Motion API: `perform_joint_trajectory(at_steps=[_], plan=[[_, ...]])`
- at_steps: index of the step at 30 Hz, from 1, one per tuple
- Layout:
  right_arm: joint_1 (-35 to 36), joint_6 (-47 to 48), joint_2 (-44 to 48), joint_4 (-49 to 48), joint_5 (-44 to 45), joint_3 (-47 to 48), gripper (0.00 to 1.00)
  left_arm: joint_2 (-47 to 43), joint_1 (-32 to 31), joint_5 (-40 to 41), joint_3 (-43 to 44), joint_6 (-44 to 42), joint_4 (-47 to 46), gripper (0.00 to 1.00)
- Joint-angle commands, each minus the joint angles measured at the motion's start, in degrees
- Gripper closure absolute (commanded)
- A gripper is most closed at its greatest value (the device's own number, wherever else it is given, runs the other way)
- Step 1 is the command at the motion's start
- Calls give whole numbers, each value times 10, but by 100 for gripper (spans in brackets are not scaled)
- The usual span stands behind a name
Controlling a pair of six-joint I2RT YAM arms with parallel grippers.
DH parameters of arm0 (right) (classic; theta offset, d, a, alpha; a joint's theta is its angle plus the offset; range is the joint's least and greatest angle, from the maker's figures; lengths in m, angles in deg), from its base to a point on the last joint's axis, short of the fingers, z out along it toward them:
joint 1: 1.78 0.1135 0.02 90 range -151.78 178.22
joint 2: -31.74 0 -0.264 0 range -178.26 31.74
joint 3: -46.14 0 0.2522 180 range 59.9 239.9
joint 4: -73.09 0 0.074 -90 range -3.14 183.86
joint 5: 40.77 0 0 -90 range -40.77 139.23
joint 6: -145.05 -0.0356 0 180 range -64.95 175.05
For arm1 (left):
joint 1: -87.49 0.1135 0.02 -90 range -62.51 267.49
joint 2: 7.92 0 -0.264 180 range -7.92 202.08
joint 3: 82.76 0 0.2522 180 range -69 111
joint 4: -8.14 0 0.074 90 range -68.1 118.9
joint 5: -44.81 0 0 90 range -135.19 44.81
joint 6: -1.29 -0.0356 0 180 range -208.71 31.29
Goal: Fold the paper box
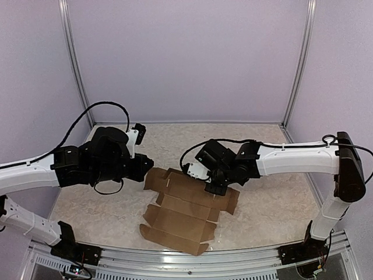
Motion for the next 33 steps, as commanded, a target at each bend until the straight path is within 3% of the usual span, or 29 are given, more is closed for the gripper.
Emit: perform_joint_trajectory(at_steps=[1,7,10,16,22,33], plan=[[24,52,20,-45,116,-18,100,-81,32,21,-39,-13,7,92],[50,121,37,-138,200,-55,100,-165,91,-18,-105,-14,-19,79],[59,167,49,-194,223,-83,100,-192,115,-26,-148,-14,-51,66],[70,243,59,-301,270,-140,100,-196,180,-90,-222,0,-131,57],[85,318,55,-454,316,-207,100,-136,204,-103,-247,0,-184,55],[102,330,12,-543,351,-256,100,2,220,-161,-249,-5,-289,58]])
